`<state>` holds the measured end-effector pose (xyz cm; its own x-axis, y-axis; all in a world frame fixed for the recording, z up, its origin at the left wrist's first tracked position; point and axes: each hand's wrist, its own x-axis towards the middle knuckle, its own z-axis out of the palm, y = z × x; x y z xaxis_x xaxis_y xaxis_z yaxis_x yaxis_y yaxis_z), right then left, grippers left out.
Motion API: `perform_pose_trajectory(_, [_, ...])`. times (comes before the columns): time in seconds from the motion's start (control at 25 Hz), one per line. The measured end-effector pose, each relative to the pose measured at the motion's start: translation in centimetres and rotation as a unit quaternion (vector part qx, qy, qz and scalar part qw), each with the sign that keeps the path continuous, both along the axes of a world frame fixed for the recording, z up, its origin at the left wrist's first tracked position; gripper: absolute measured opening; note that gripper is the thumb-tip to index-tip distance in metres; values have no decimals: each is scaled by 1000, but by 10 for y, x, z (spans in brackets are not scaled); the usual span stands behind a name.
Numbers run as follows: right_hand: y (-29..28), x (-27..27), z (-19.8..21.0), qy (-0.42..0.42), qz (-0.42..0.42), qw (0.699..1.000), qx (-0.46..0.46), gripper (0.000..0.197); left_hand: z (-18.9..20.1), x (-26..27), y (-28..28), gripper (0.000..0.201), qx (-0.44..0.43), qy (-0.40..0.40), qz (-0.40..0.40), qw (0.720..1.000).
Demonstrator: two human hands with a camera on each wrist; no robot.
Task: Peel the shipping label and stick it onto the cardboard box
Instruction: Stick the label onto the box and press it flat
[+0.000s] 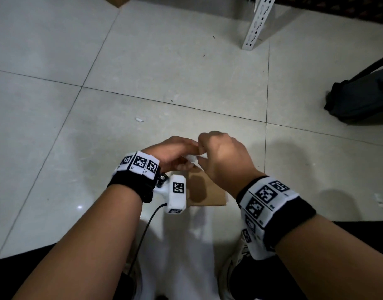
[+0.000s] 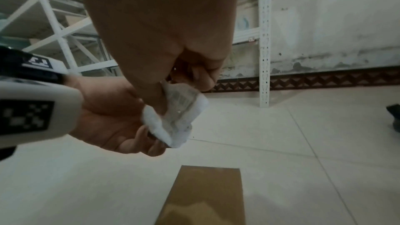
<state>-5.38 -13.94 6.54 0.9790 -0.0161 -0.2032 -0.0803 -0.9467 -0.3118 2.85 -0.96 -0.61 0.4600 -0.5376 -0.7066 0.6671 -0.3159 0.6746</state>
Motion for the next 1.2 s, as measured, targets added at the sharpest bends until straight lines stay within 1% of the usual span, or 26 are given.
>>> perform_pose_trajectory(0.04, [-2,-1,1,-9,10,1000,-12,23,0,-2,3,12,6,-8,31,999])
perform_pose_trajectory(0.16, [-10,-6,0,-24,19,999,-39,27,-2,-4,15,22,-11,0,153,988])
perform_pose_trajectory(0.24, [-17,-9,-2,-20,14,999,-45,31,-1,-4,24,21,-15,3,200,980])
perform_pose_trajectory(0.32, [-25,-9,-2,-13,-5,1000,-15,38,0,-1,31,16,-13,-8,229,973])
perform_pose_trajectory(0.4, [-30,-9,-3,-34,-8,999,38,40,3,2,34,12,-16,-21,251,968])
perform_pose_trajectory(0.48, [-33,-11,-5,-72,18,994,81,32,8,4,34,14,-22,-42,253,966])
perform_pose_trajectory(0.56, [-33,-15,-5,-93,39,989,108,24,11,5,35,23,-43,-48,243,968])
perform_pose_trajectory(0.64, [-34,-19,-8,-97,27,986,130,26,12,4,37,33,-72,-44,219,972])
perform_pose_trajectory(0.68, [-36,-20,-10,-102,6,984,145,28,11,4,38,36,-82,-45,208,974])
perform_pose_trajectory(0.76, [-38,-20,-14,-138,-44,970,194,23,7,3,43,41,-98,-41,206,973])
perform_pose_trajectory(0.8, [-38,-17,-16,-165,-74,956,230,20,4,2,46,42,-107,-31,207,972])
perform_pose_trajectory(0.84, [-37,-14,-17,-177,-111,939,274,21,2,1,49,42,-117,-20,200,973])
perform_pose_trajectory(0.92, [-39,-10,-16,-143,-180,905,359,33,-2,-2,49,39,-121,-3,173,978])
perform_pose_trajectory(0.96, [-39,-9,-15,-121,-201,893,385,36,-3,-4,48,36,-117,2,160,980])
perform_pose_trajectory(1.0, [-39,-8,-14,-112,-214,885,397,38,-5,-4,47,32,-114,8,156,981])
perform_pose_trajectory(1.08, [-41,-7,-12,-117,-224,883,395,35,-7,-4,47,27,-119,22,156,980])
perform_pose_trajectory(1.12, [-43,-6,-12,-119,-230,885,387,33,-7,-4,49,27,-122,28,147,981])
perform_pose_trajectory(1.2, [-46,-3,-13,-119,-241,894,358,24,-7,-6,51,33,-123,36,102,987])
